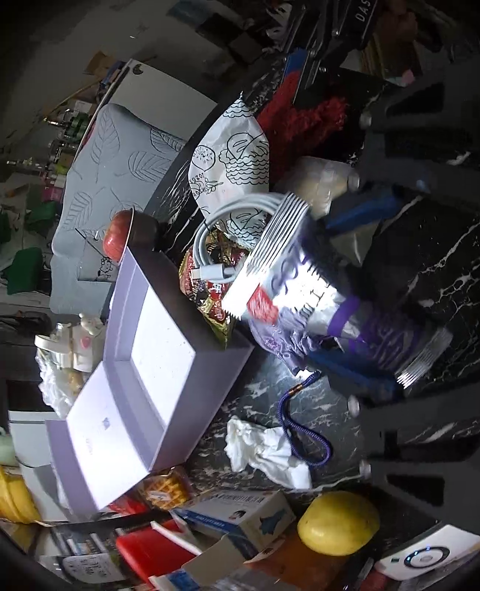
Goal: Organize soft objects
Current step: 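Grasp the GOZI snack bag with the left tool while the right tool grasps the red scrunchie, then lift the GOZI bag and red scrunchie and carry both toward the lavender box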
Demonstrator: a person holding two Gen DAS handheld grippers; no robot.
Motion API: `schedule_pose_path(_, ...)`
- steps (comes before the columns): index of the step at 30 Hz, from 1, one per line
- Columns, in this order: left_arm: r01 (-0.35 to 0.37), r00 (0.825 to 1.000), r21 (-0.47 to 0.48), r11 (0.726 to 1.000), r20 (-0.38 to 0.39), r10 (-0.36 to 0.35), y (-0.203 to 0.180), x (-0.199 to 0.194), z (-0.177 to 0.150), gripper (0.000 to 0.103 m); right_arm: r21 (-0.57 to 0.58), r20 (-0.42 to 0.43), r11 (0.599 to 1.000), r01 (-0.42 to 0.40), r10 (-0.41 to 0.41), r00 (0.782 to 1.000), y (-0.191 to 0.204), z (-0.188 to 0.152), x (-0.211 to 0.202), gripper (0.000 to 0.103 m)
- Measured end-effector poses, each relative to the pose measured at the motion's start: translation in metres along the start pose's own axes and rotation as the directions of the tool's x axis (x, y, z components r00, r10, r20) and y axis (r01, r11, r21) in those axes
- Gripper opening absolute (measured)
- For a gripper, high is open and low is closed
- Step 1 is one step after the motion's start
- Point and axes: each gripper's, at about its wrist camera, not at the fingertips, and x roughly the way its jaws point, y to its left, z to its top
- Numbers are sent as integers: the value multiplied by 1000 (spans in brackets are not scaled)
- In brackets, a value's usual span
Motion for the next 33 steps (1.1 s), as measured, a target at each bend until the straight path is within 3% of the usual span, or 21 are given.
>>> schedule_pose_path(4,-17,1000,27,999,-11,17,-4,-3,-6,41,-9,2,1000,16,-16,1000,-1,-7,-6,34)
schedule_pose_path(20,29,997,-2,1000,-74,-29,-14,-36,-36,40,-18,-27,999,41,-41,999,-2,-38,-32,34)
schedule_pose_path(22,1,997,14,1000,-80,0,-14,-35,-40,40,-17,-28,999,45,-45,999,-3,-41,-35,38)
schedule_pose_path(24,-32,995,22,999,-91,34,-12,-29,-42,40,-18,-20,998,53,-54,998,-3,-43,-36,53)
schedule_pose_path(26,-42,994,10,999,-104,43,-9,-22,-44,40,-15,-11,997,73,-73,997,-3,-43,-34,62)
schedule_pose_path(28,-35,991,-3,999,-133,34,-4,-13,-45,40,-17,-10,995,95,-96,995,-2,-43,-28,66)
schedule_pose_path(30,-53,992,5,999,-118,53,-3,-10,-45,41,-25,-12,995,99,-100,995,-2,-42,-25,74)
schedule_pose_path(33,-46,993,15,999,-105,48,-4,-10,-40,41,-36,-10,993,114,-114,993,-2,-41,-18,78)
